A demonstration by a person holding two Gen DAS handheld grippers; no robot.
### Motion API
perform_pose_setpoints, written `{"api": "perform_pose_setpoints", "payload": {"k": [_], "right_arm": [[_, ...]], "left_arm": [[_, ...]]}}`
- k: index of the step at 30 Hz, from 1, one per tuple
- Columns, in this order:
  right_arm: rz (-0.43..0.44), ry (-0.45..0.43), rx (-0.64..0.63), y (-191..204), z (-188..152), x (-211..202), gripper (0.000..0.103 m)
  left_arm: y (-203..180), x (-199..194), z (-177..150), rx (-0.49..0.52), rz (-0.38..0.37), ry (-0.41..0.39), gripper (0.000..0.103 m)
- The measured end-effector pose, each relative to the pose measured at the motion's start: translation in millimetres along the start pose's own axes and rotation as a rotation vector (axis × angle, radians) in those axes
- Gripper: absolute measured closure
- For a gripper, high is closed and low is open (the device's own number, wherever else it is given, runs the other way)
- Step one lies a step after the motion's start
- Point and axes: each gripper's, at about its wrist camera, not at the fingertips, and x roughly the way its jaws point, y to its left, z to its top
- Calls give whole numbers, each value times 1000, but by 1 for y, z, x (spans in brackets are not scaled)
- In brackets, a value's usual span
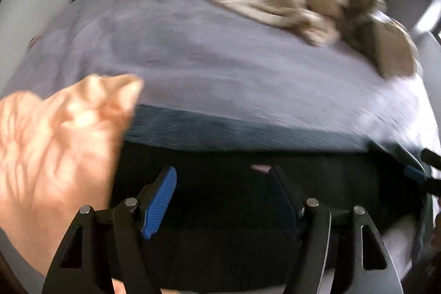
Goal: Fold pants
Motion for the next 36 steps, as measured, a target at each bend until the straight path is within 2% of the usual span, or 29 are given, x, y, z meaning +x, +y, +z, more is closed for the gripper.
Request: {"api": "perform_pose_setpoints", "payload": {"k": [1,3,6,8,10,13,17,19,22,25,26,27,30,33,36], "right_arm": [[-11,-17,4,-3,-4,-14,22],[-54,-77,44,-25,-25,-63,22],[-125,-154,164,-72,-57,-122,22],[-196,-180,234,-101,-74,-152,22],[-214,-216,316,-135,-95,-186,22],[-244,-242,411,-181,-123,-222,22],[-251,-197,482,-234,-148,-240,22],[-200,-175,490,-251,-157,-245,22],[-28,-109,510,-272,-164,-230,23],[102,-48,523,-288,-164,-207,33],[123,-44,532,-290,-164,-204,55],[148,-32,555,-296,-162,-200,86],[256,-25,576,-293,-163,-205,87],[380,-56,585,-280,-147,-224,87],[494,-133,605,-273,-112,-246,87]], "left_arm": [[-21,-5,-5,44,-44,11,32],[-53,-5,-11,94,-113,43,18],[-125,0,-28,205,-256,112,18],[-171,4,-38,265,-314,147,18],[-220,10,-50,316,-390,193,18],[-271,21,-61,332,-451,241,18],[-328,34,-75,311,-499,306,18],[-345,40,-81,306,-515,331,18],[-370,48,-93,310,-516,360,18],[-379,58,-105,297,-509,395,19],[-382,63,-107,293,-501,401,33],[-384,65,-110,294,-497,410,51],[-383,56,-101,277,-500,412,68],[-386,31,-82,291,-498,349,68],[-395,20,-56,298,-484,285,67]]}}
